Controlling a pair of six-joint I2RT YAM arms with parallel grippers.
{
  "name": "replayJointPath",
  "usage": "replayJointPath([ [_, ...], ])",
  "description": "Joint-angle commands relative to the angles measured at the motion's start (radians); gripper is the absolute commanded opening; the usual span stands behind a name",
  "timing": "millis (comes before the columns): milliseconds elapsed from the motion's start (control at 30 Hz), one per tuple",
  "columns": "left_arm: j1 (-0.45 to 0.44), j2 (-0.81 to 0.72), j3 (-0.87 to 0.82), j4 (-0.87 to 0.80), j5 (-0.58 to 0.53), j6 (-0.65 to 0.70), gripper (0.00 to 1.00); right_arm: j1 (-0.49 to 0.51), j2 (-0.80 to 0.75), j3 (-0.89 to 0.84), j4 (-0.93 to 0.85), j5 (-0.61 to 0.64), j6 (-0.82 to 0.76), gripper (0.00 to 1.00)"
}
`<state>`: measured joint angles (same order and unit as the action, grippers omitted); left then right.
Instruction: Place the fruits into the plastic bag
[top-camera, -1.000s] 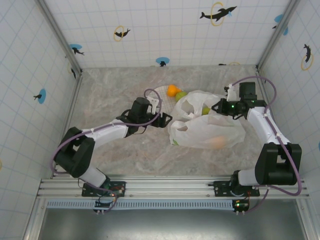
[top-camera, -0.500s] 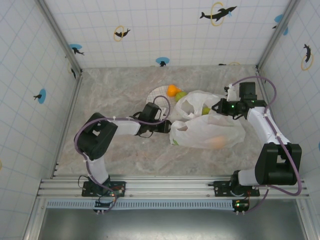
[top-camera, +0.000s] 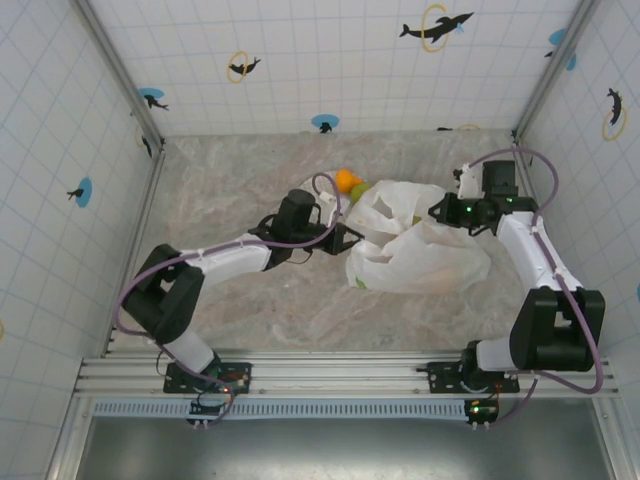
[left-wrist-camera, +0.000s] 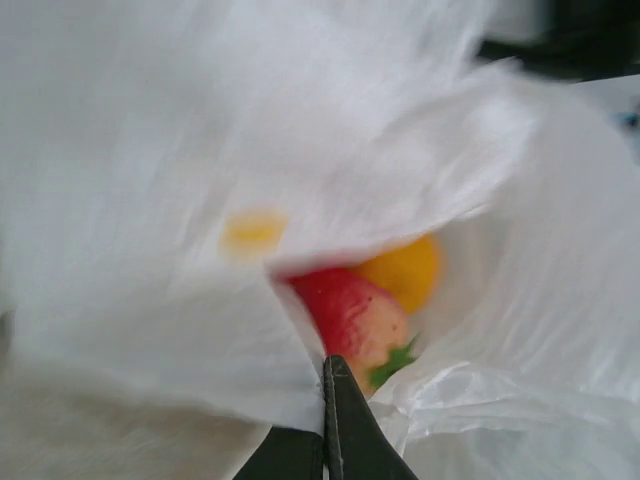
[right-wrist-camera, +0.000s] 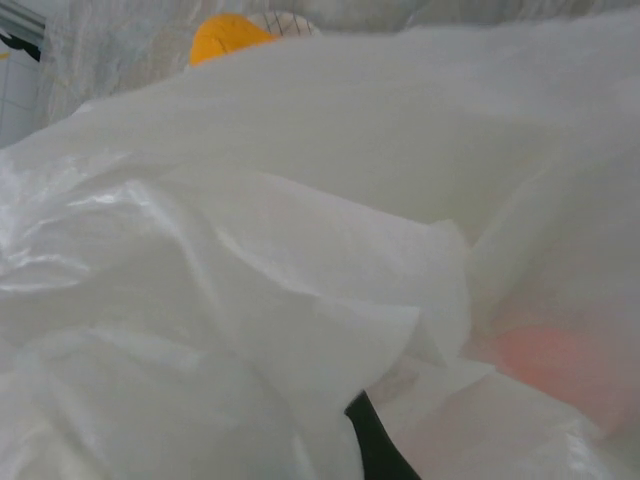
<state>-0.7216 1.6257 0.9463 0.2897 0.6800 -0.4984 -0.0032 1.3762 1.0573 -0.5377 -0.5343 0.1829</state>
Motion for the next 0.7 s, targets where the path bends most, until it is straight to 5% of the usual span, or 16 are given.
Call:
replayJointPath([
  [0, -0.026, -0.059, 0.070, 0.122, 0.150, -0.052, 0.00, -0.010, -0.058, 0.061, -0.012, 0.037, 0.001, 0.00],
  [133, -0.042, -0.073, 0.079, 0.122, 0.163, -0.042, 0.01, -0.015, -0.066, 0.060, -0.012, 0.048, 0.001, 0.00],
  [333, -0.033, -0.048, 0.074, -0.011, -0.003, 0.019, 0.13, -0.021, -0.065, 0.037, -0.008, 0.051, -0.003, 0.00],
  [667, 0.065, -0.094, 0.013, -0.022, -0.121, 0.019, 0.66, -0.051, -0.065, 0.031, -0.010, 0.044, -0.014, 0.00],
])
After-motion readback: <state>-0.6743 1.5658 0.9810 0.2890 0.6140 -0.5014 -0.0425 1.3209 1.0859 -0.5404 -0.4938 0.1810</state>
